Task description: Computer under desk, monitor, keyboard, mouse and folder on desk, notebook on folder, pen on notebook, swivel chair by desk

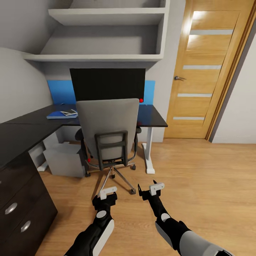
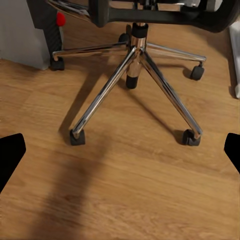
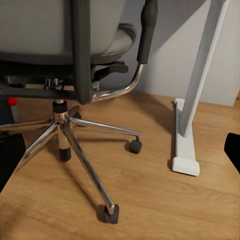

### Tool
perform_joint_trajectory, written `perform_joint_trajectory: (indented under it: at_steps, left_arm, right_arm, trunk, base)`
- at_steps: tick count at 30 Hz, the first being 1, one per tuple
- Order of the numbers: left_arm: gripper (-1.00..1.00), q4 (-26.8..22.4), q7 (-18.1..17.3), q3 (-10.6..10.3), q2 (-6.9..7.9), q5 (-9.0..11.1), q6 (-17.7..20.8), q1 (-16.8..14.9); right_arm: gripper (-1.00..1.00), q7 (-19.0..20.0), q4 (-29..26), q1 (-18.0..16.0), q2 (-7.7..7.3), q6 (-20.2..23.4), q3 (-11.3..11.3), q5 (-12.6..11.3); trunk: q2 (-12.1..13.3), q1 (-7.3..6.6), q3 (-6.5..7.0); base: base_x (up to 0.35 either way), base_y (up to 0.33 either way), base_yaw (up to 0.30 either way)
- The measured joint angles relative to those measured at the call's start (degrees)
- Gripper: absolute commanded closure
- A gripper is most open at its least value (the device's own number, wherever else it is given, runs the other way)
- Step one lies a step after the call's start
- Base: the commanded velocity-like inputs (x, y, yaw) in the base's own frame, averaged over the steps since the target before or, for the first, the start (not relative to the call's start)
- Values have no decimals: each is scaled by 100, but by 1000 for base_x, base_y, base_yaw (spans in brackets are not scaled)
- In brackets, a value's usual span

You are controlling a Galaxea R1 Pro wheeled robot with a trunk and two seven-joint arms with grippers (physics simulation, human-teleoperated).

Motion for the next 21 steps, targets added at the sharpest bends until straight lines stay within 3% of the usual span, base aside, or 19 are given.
perform_joint_trajectory:
  at_steps: [21]
  left_arm:
    - [-100, 0, 1, 0, 3, 0, 3, 0]
  right_arm:
    - [-100, 3, 1, 0, -1, 0, 1, -7]
  trunk:
    - [842, -461, 377]
  base:
    - [0, 0, 0]
